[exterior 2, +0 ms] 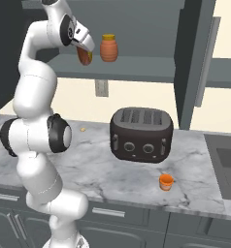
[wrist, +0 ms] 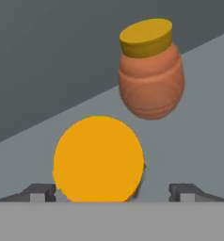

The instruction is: Pick the jam and honey bottle from the counter and place them in the cabinets closest to them.

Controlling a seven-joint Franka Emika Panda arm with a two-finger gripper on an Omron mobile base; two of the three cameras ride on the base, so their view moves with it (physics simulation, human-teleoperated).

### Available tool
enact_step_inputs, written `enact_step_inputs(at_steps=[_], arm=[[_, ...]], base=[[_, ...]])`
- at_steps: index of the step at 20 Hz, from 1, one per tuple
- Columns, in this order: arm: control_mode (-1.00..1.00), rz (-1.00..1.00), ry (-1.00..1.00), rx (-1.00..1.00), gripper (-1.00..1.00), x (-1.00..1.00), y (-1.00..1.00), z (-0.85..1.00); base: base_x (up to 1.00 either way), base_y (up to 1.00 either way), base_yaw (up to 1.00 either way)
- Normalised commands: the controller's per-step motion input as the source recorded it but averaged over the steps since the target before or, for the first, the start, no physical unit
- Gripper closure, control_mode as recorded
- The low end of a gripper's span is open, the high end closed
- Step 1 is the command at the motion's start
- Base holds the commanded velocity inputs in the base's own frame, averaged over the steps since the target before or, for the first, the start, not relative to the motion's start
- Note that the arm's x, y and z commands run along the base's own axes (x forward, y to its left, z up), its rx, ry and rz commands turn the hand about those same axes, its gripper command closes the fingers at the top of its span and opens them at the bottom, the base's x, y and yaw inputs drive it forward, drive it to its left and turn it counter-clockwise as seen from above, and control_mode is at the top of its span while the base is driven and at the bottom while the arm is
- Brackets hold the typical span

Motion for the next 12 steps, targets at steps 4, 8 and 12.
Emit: enact_step_inputs(at_steps=[4, 8, 12], arm=[[-1.0, 0.01, -0.04, 0.0, -1.0, -0.75, -0.16, 0.01], [-1.0, 0.06, -0.07, -0.02, -1.0, -0.99, -0.27, -0.05], [-1.0, 0.09, -0.05, -0.07, -1.0, -1.0, -0.33, -0.37]], base=[[0.0, 0.0, 0.0], [0.0, 0.0, 0.0], [0.0, 0.0, 0.0]])
